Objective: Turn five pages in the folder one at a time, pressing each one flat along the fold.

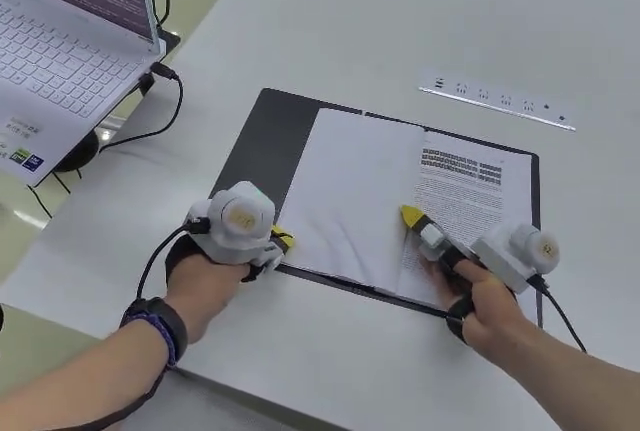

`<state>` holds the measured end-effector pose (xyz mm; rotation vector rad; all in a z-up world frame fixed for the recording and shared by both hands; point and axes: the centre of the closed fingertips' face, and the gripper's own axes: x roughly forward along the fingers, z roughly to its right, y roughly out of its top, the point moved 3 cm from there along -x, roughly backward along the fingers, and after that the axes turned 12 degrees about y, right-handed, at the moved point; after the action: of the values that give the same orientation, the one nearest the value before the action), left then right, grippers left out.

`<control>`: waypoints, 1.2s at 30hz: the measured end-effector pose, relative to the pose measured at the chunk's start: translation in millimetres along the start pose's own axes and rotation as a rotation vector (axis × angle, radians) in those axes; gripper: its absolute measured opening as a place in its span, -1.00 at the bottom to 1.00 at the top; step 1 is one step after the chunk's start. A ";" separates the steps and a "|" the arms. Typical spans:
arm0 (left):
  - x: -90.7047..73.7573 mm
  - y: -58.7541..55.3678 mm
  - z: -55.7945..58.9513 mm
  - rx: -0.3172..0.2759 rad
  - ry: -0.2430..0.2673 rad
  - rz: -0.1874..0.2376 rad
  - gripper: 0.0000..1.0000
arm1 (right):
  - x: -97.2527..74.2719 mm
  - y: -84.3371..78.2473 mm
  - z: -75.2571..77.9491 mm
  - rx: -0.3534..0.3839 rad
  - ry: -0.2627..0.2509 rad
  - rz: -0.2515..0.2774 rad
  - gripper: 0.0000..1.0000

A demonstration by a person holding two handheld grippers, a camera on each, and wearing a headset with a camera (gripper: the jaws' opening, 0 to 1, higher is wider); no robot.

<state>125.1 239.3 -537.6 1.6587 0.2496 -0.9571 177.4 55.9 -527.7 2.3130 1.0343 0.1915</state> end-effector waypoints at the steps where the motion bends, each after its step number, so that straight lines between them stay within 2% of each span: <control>1: -0.1 0.0 0.0 0.000 0.000 0.000 -1.00 | -0.8 -1.1 -0.5 0.000 0.000 -0.001 -1.00; 7: -0.2 -0.8 -0.4 -0.010 -0.003 0.002 -1.00 | -9.3 -10.5 -1.2 0.011 0.011 -0.019 -1.00; 12: -0.4 -1.4 0.0 -0.013 0.004 0.009 -1.00 | -14.7 -19.1 -4.1 -0.008 0.029 -0.065 -1.00; 17: -0.1 -1.0 -0.5 -0.011 0.005 0.012 -1.00 | -20.4 -27.0 -6.4 -0.003 0.036 -0.073 -1.00; 36: 0.3 -0.9 -0.9 -0.020 -0.001 0.024 -1.00 | -43.3 -60.4 -25.7 -0.010 0.076 -0.154 -1.00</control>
<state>125.2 240.3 -538.4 1.6393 0.2368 -0.9345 100.3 68.1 -536.7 2.2200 1.2412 0.2240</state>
